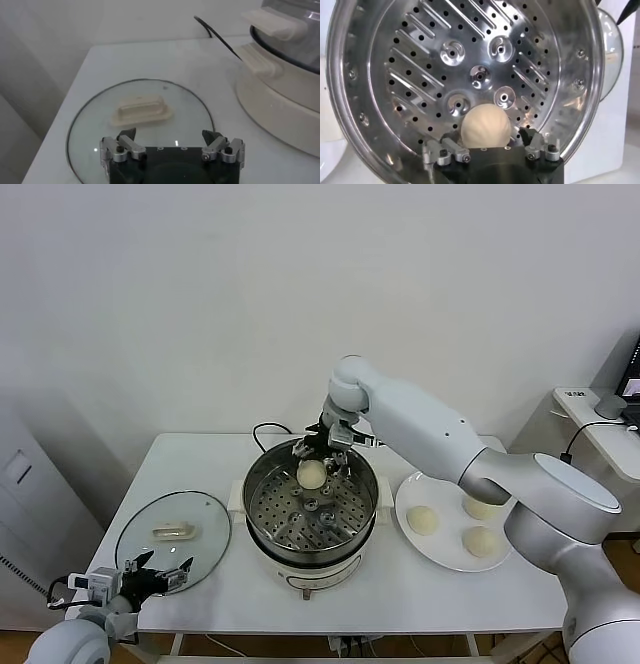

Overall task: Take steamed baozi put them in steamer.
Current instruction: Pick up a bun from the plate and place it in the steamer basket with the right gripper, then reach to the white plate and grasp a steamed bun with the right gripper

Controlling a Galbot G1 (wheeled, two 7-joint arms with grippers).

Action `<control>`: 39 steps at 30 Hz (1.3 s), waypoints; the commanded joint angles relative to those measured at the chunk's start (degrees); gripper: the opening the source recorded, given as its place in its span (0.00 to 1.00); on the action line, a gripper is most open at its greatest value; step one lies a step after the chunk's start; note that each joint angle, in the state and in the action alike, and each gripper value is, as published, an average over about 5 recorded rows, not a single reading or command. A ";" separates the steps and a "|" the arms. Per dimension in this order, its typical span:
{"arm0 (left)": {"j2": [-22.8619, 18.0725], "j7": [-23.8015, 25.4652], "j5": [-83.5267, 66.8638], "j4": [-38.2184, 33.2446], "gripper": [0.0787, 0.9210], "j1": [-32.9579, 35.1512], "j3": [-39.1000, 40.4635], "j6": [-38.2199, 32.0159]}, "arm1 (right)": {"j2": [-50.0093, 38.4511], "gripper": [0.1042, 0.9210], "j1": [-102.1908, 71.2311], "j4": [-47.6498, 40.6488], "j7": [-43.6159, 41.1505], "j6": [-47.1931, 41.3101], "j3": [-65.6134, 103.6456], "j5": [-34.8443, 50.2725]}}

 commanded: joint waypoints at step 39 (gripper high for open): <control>-1.54 -0.50 -0.21 -2.45 0.88 1.70 -2.38 0.37 | -22.25 0.88 9.93 -3.90 -3.19 -47.29 -31.39 44.86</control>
